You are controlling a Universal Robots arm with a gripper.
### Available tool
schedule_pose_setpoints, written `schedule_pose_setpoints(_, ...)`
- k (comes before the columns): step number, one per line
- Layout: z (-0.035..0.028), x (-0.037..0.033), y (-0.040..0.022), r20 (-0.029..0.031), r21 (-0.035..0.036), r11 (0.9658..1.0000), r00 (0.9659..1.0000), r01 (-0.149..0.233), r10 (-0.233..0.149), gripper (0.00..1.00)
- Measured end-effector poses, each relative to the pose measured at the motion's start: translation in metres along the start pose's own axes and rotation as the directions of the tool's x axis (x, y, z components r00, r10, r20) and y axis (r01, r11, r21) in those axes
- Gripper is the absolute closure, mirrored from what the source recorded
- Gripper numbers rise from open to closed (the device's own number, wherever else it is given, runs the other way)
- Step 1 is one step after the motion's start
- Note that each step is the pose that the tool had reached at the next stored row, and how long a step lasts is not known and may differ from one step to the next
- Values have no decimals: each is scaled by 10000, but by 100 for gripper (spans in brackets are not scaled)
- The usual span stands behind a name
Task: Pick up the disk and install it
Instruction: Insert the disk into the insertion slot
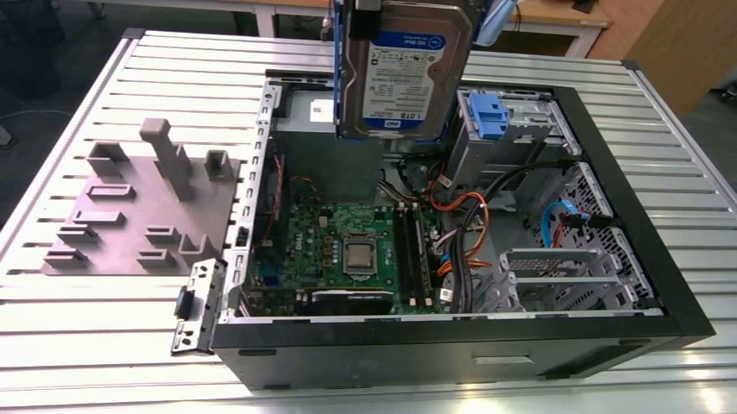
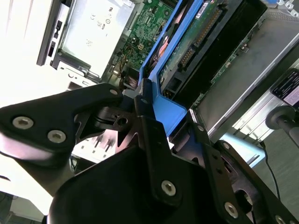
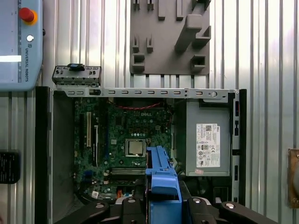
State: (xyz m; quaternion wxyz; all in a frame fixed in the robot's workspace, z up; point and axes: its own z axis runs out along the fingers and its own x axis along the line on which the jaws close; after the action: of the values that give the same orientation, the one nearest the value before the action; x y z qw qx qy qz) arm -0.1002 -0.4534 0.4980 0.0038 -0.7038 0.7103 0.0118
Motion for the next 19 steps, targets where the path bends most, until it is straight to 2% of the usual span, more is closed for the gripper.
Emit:
schedule_pose_setpoints(7, 14, 10, -47, -13, -1, 10000, 10000, 0, 0, 64)
schedule_pose_setpoints(16, 24, 134, -55, -33, 0, 10000, 10000, 1, -1, 64)
schedule_pose_setpoints(19, 25, 141, -55, -40, 1, 10000, 10000, -2, 2, 64)
